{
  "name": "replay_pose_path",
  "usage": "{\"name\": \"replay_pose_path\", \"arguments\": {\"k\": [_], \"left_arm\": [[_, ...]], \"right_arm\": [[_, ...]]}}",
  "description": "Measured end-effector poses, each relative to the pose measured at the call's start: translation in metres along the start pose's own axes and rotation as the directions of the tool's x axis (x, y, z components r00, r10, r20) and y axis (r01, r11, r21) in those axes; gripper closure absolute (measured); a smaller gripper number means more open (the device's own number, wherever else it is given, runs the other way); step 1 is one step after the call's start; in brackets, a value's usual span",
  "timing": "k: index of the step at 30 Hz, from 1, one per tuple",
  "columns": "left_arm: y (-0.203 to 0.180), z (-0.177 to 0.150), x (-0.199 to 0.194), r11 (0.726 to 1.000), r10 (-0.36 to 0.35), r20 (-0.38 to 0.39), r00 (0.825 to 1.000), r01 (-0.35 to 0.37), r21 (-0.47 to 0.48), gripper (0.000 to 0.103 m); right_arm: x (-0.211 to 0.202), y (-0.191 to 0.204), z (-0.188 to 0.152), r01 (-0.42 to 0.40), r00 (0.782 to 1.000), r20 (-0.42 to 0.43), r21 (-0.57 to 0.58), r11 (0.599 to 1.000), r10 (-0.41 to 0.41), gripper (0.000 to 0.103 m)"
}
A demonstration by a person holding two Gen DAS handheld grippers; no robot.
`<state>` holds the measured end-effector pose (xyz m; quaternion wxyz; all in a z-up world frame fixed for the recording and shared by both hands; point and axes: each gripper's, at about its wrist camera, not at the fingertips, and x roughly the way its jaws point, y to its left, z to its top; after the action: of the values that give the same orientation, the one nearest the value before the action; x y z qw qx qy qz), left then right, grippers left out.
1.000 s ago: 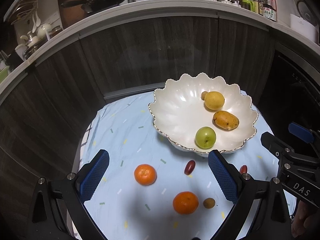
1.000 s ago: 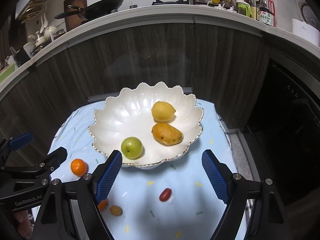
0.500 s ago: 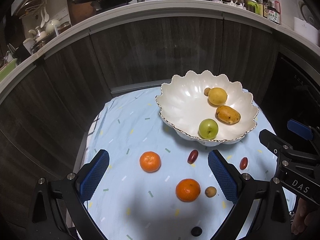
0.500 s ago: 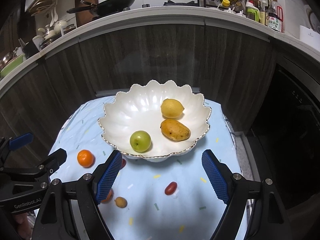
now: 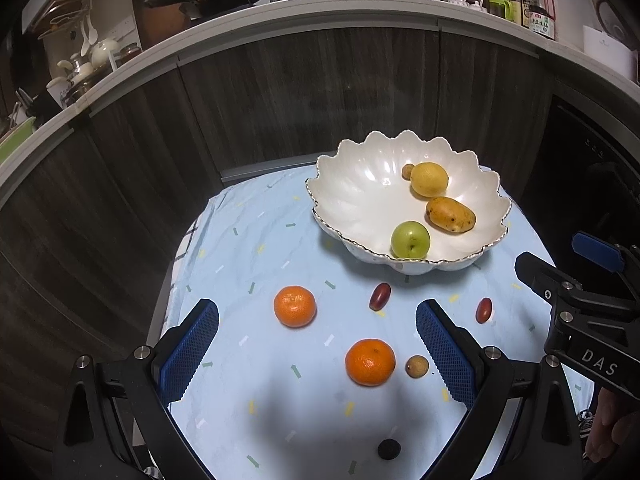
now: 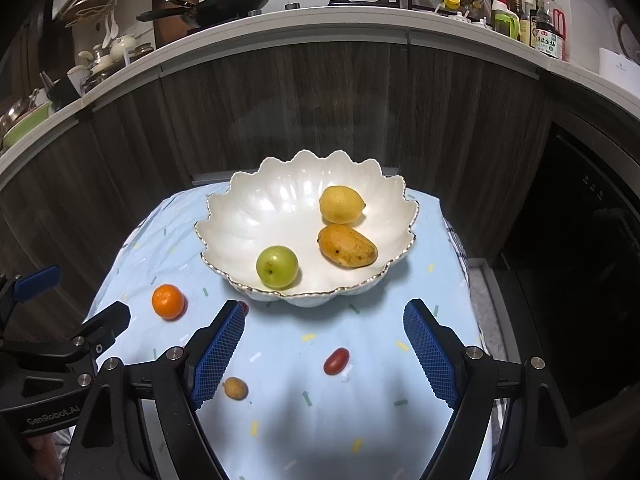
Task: Organize fruits
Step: 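Withdraw both tools from the bowl back over the cloth, then close left tool on a tangerine while right tool grasps a red date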
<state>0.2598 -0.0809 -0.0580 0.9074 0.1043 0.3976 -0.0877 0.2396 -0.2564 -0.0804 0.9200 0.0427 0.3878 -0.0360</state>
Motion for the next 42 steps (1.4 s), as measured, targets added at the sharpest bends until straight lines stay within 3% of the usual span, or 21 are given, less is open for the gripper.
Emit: {"name": "replay_pose_path", "arguments": {"k": [12, 42], "left_arm": [[-0.007, -0.009, 0.01, 1.0, -0.017, -0.009, 1.0, 0.017, -0.004, 0.002], [-0.012, -0.048, 0.07, 0.998, -0.061, -0.096, 0.993, 0.061, 0.0, 0.004]], "right_arm": [[0.004, -0.004, -0.01, 0.028, 1.0, -0.01, -0.006, 1.0, -0.028, 0.021], [0.063, -0.003, -0.05, 0.048, 0.992, -0.115, -0.033, 0.998, -0.052, 0.021]]}}
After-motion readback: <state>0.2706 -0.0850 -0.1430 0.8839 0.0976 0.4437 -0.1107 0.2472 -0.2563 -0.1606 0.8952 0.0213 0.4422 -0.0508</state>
